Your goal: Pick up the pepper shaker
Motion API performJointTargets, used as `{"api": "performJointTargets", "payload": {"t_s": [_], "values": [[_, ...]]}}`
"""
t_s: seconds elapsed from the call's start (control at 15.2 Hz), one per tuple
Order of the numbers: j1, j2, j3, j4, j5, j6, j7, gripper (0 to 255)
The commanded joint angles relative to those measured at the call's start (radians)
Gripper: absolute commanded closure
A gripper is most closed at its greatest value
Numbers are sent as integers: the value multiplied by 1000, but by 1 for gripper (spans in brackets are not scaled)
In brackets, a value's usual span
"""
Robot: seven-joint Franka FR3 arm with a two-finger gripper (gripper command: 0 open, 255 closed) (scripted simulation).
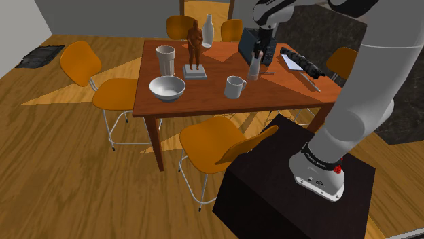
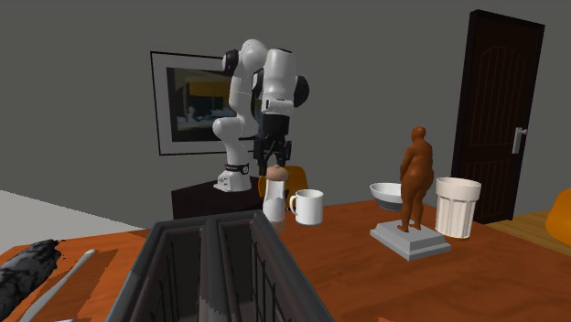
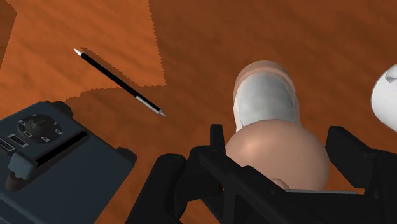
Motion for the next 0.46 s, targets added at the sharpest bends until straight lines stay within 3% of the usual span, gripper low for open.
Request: {"api": "performJointTargets", "payload": {"t_s": [0.0,0.4], "values": [[2,-11,-1,14,-4,-25,2,255],[5,-33,-4,43,-10,-74,1,255]]}}
